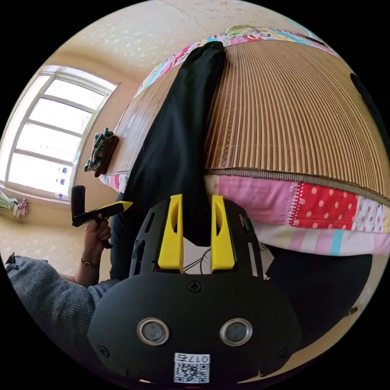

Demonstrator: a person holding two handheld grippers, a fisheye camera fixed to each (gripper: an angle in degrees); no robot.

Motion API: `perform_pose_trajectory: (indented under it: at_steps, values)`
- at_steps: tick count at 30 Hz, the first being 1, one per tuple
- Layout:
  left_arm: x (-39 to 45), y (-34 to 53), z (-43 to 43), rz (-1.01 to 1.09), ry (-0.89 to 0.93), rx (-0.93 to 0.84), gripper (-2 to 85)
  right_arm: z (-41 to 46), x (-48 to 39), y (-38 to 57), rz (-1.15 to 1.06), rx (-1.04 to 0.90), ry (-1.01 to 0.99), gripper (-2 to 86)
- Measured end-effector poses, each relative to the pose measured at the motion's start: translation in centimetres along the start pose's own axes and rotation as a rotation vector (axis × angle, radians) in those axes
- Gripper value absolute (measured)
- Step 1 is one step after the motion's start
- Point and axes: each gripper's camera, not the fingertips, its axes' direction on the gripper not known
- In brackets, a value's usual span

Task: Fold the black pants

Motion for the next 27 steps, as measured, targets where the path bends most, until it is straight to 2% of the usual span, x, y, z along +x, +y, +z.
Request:
perform_pose_trajectory:
  at_steps: [2,3,6,7,8,11,13,16,19,23,25,27]
  values:
    - [0.4,-0.6,0.1,0.025,0.008,-0.028,0.8,-0.8,-0.9,0.4,-0.018,0.017,0.072,3.8]
    - [0.6,-0.8,-0.3,0.058,0.079,-0.026,0.8,-1.9,-1.6,0.4,-0.067,0.03,0.06,3.1]
    - [0.1,-0.1,-2.9,0.146,0.338,0.065,0.6,-6.0,-2.5,1.8,-0.144,0.122,-0.084,2.2]
    - [-0.2,0.2,-3.3,0.153,0.365,0.079,0.6,-7.0,-2.1,2.7,-0.137,0.143,-0.142,2.1]
    - [-1.1,0.7,-3.8,0.146,0.375,0.089,0.8,-7.2,-1.9,3.1,-0.128,0.148,-0.155,2.1]
    - [-4.2,2.0,-2.7,-0.008,0.186,0.038,2.6,-5.4,0.3,4.2,-0.094,0.072,-0.086,2.5]
    - [-5.4,2.3,-2.3,-0.046,0.225,0.051,4.7,-5.2,2.3,3.6,-0.058,0.043,-0.12,3.9]
    - [-6.7,1.1,-3.8,-0.062,0.316,0.18,8.6,-8.4,4.4,1.3,-0.054,0.134,-0.124,8.4]
    - [-7.3,-3.8,-4.4,-0.051,0.261,0.237,11.1,-10.1,7.2,-3.6,-0.052,0.152,-0.131,10.7]
    - [-9.0,-15.4,-1.1,-0.008,0.238,0.192,14.9,-9.2,11.2,-12.7,-0.021,0.08,-0.194,12.5]
    - [-10.0,-20.5,0.5,-0.019,0.186,0.181,15.3,-8.5,13.2,-18.9,0.012,0.045,-0.288,12.4]
    - [-11.3,-26.9,2.2,-0.019,0.208,0.151,13.7,-8.3,13.9,-23.3,0.018,0.042,-0.326,12.7]
